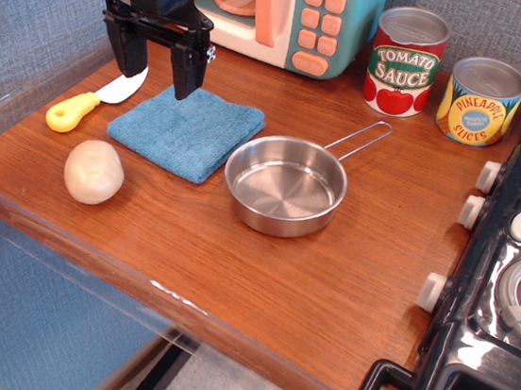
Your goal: Move the eggs slightly up next to the blue tablecloth.
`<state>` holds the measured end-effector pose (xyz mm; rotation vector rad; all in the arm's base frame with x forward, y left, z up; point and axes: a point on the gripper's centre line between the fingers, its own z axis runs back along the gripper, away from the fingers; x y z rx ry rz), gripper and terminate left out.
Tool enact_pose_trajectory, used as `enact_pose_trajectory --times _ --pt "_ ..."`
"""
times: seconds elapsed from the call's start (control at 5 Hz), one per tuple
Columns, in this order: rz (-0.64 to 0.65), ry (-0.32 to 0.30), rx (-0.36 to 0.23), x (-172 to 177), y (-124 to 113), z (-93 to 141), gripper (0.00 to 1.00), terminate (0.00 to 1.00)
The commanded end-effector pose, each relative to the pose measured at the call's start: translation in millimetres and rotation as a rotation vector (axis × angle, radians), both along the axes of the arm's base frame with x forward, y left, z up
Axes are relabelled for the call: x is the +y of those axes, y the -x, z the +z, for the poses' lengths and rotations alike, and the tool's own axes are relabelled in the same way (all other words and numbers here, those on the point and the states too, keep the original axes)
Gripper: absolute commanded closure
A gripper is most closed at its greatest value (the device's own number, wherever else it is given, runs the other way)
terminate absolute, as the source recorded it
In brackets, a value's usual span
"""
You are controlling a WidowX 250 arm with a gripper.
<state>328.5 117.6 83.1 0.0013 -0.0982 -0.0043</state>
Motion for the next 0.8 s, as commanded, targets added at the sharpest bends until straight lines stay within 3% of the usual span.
enact_pose_trajectory --times 0.0,0.2,0.6 --pt "0.000 0.000 0.000 0.0 0.0 0.0 0.00 0.00" --pt "-0.047 -0.003 -0.044 -2.2 0.3 2.2 0.00 0.00" --pt "-0.055 -0.038 -0.048 -9.6 58.2 2.1 0.00 0.00"
